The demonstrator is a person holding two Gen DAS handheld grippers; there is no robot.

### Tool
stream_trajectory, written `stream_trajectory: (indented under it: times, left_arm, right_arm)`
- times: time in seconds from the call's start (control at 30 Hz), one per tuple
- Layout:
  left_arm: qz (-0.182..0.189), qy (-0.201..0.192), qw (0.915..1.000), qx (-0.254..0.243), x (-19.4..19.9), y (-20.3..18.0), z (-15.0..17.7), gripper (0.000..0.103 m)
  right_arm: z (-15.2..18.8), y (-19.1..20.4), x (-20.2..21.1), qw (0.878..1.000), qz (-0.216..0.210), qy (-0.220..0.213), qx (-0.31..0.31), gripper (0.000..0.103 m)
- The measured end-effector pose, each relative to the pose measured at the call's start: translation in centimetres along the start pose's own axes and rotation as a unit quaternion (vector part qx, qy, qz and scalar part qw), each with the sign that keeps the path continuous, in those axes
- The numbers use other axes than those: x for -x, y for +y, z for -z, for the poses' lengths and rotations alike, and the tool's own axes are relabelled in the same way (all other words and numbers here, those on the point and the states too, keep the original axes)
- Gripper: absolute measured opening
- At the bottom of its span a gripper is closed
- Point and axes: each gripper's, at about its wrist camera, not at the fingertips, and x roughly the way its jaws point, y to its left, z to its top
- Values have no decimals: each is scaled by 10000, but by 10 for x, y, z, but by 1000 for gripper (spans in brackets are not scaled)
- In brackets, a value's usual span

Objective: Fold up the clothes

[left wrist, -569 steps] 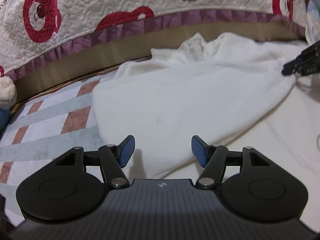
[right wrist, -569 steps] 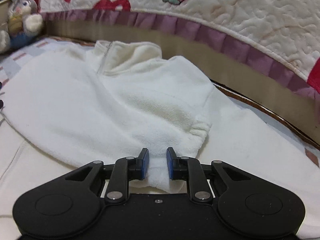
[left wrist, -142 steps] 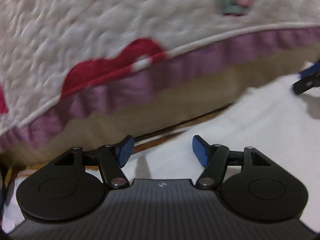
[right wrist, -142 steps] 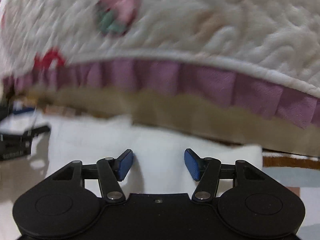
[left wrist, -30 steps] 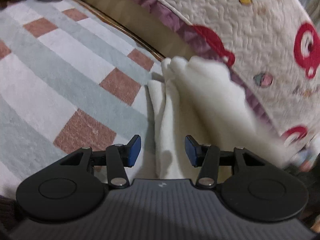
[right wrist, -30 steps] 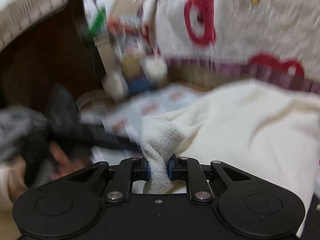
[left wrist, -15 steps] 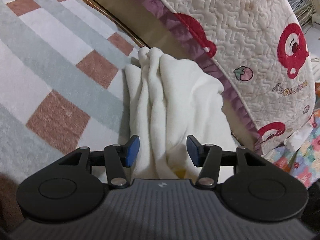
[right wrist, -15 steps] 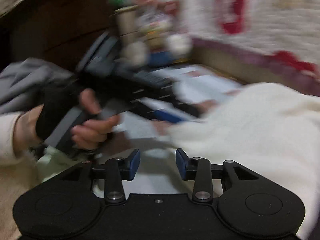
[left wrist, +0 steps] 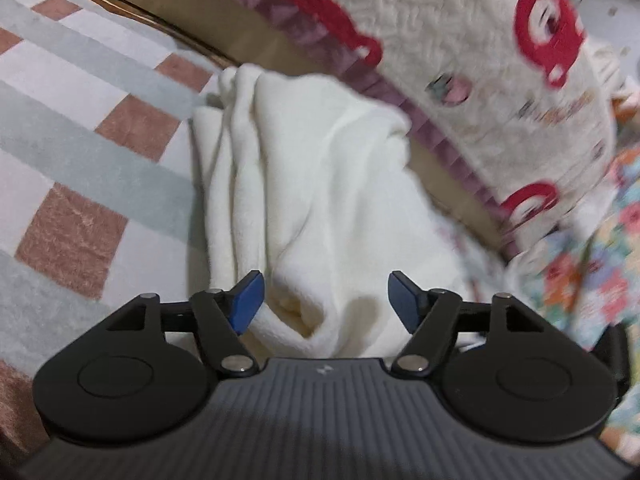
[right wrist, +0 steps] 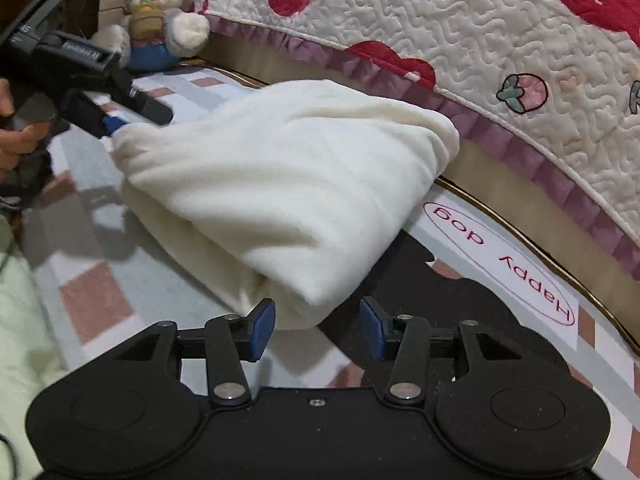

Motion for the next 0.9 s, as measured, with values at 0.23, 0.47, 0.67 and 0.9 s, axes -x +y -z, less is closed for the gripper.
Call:
stream_trajectory:
  times: [0.23, 0.47, 0.67, 0.9]
  left_arm:
    - [-1115, -414, 9907, -662, -2, -10, -2, 15]
    - [-1536, -386, 9846, -745, 1, -18, 11, 15]
    - [-1791, -397, 9779, -1001, 0, -29, 12, 16]
    - [-1855, -351, 9772, -969, -4, -32, 10, 16]
  right_arm:
    - [-30, 28, -14, 9856, 397, -475, 1573, 30]
    - [8, 54, -7, 9724, 722, -88, 2218, 16]
    - [18, 14, 16, 9950, 117, 143, 978, 0]
    - [-45, -46, 50, 9872, -1101, -997, -579, 27]
